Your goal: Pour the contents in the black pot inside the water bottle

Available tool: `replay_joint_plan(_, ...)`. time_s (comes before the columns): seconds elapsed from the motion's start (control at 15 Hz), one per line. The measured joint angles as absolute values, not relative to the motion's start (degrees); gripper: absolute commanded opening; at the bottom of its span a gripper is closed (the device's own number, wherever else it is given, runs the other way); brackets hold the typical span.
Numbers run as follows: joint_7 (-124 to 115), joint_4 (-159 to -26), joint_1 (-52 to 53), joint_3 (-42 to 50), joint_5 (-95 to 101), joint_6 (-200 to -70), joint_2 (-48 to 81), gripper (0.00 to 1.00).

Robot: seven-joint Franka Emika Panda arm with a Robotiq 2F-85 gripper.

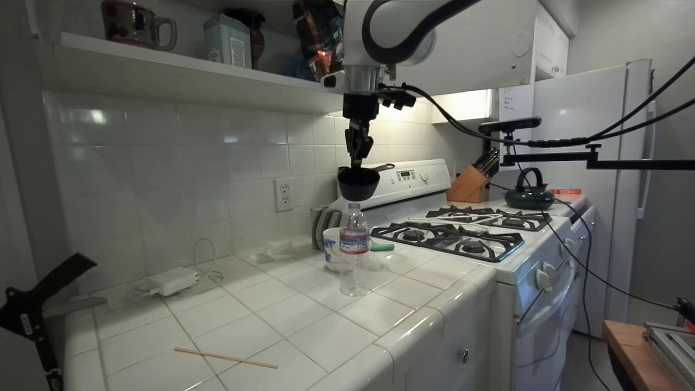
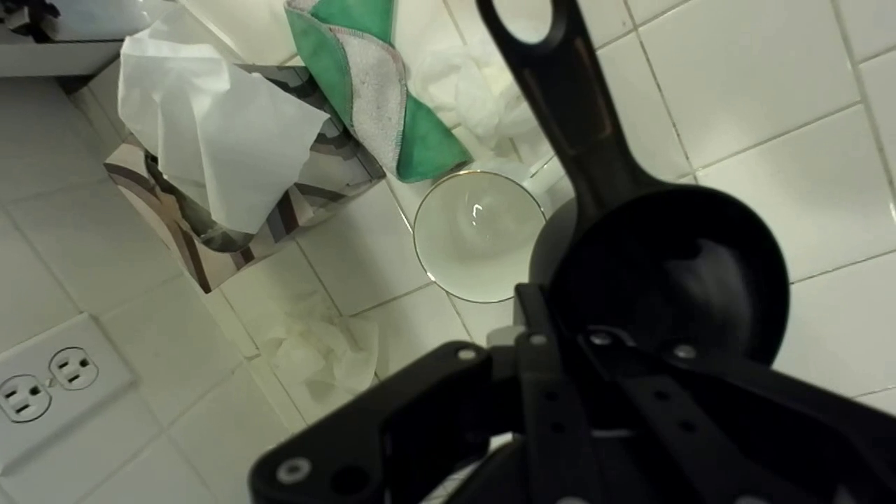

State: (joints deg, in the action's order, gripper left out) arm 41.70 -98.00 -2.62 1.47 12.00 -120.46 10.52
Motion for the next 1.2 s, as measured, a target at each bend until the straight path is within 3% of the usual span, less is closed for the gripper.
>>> replay_joint_plan(1.2, 37.99, -101.88, -1.3, 1.43, 19.13, -124.06, 7.83, 0.01)
